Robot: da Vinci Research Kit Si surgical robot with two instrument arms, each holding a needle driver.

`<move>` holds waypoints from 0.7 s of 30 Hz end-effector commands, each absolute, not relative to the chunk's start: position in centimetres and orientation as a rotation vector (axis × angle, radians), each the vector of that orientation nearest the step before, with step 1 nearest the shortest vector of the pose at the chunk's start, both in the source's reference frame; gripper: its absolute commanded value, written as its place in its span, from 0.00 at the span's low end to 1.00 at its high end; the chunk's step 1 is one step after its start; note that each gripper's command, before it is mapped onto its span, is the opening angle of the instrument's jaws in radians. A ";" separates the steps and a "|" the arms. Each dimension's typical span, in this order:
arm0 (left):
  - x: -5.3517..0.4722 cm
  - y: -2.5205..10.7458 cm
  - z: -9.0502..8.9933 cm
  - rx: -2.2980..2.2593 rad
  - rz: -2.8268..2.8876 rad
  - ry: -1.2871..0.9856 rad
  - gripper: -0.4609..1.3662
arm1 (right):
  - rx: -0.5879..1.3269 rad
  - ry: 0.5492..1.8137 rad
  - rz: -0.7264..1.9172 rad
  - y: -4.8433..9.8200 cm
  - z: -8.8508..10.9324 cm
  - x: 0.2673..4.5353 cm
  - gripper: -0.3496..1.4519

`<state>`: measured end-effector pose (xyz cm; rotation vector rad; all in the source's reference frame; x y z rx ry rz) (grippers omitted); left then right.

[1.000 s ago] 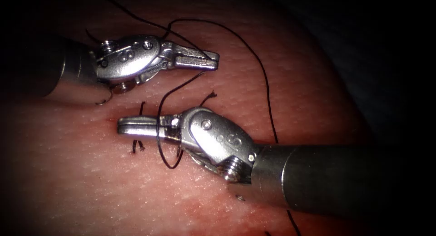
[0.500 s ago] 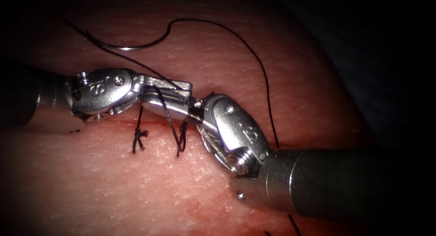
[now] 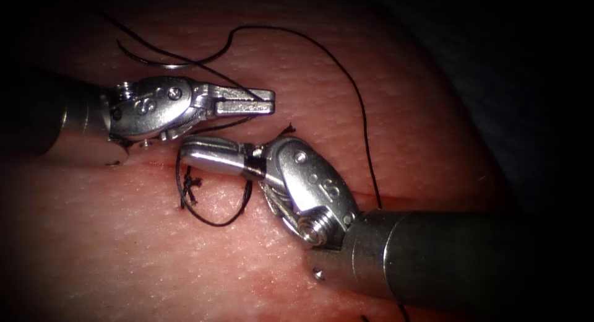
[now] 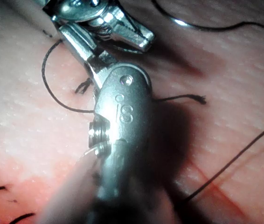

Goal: Wound Closure
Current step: With the left loop the suture counter-clockwise once around the right driver

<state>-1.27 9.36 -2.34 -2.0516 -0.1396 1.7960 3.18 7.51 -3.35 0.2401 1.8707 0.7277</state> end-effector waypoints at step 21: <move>-1.14 9.6 -2.9 -2.040 1.801 -0.119 0.06 | 0.157 1.768 0.565 7.6 -3.3 3.01 0.00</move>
